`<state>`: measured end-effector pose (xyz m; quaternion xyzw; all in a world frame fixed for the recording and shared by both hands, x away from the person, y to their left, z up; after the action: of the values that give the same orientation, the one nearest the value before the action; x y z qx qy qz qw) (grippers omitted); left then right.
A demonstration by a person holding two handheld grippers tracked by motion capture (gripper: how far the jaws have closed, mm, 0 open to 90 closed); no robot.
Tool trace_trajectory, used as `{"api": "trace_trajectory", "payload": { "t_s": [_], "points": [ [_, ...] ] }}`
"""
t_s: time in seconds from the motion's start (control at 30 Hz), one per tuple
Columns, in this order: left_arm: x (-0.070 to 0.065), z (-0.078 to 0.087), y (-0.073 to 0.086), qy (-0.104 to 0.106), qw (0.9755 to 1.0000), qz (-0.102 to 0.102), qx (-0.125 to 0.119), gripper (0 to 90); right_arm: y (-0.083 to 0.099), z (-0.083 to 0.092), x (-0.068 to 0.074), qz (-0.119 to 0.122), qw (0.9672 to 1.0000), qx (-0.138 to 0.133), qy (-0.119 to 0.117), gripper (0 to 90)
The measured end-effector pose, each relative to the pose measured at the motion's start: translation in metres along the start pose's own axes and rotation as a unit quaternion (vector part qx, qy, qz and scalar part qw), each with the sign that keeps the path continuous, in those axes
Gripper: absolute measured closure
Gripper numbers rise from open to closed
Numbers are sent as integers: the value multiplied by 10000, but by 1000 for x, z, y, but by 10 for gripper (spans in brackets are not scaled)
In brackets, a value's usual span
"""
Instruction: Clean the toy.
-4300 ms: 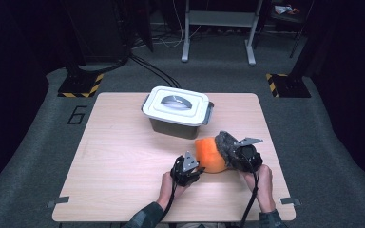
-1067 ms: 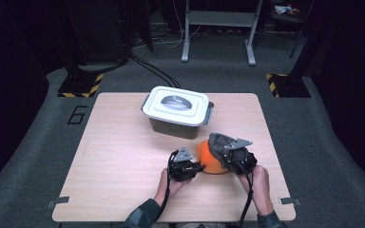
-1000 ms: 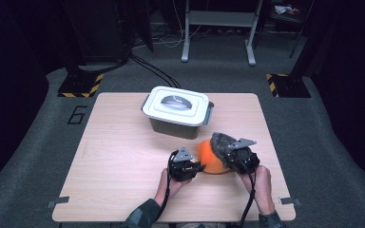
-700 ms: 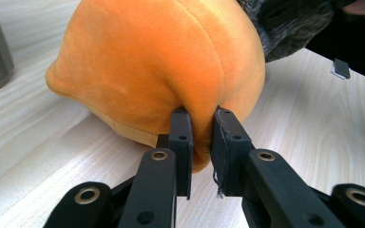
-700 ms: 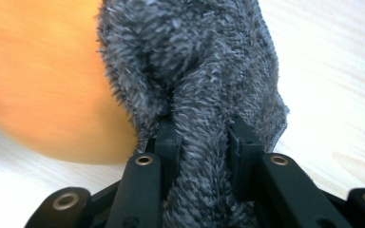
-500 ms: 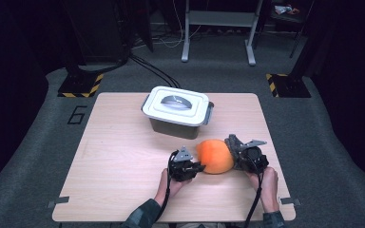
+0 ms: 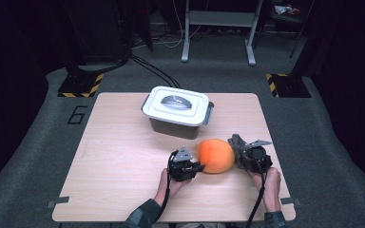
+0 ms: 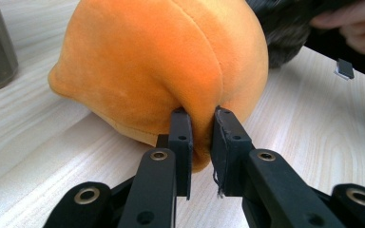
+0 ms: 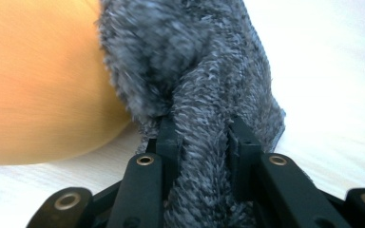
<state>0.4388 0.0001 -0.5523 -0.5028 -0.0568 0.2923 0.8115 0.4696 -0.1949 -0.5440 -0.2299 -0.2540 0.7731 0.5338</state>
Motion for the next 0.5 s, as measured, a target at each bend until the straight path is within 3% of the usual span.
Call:
{"api": "trace_trajectory", "payload": {
  "t_s": [0.1, 0.23, 0.3, 0.37, 0.5],
  "points": [
    [0, 0, 0, -1, 10000, 1, -8, 790, -10, 20, 4, 105, 9996, -275, 30, 711],
    [0, 0, -1, 4, 10000, -39, -11, 783, -22, 37, 25, 287, 9979, -520, -255, 710],
    [0, 0, -1, 0, 10000, -85, 5, 775, -24, 36, 36, 425, 9970, -515, -404, 710],
    [0, 0, -1, -9, 10000, -95, -11, 736, -24, 30, 41, 480, 9972, -438, -366, 711],
    [0, 4, 2, -199, 9994, -287, 66, 587, -22, 22, 41, 389, 9978, -391, -380, 711]
  ]
}}
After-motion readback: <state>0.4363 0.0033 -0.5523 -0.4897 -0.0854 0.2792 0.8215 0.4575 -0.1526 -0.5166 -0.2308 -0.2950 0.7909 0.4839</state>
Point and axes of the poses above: each handheld gripper's, and its own axes: z roughly backward along the jaws, y roughly out of its underside, x roughly to its left, the point moved 10 cm from there along -z, roughly forward along the jaws
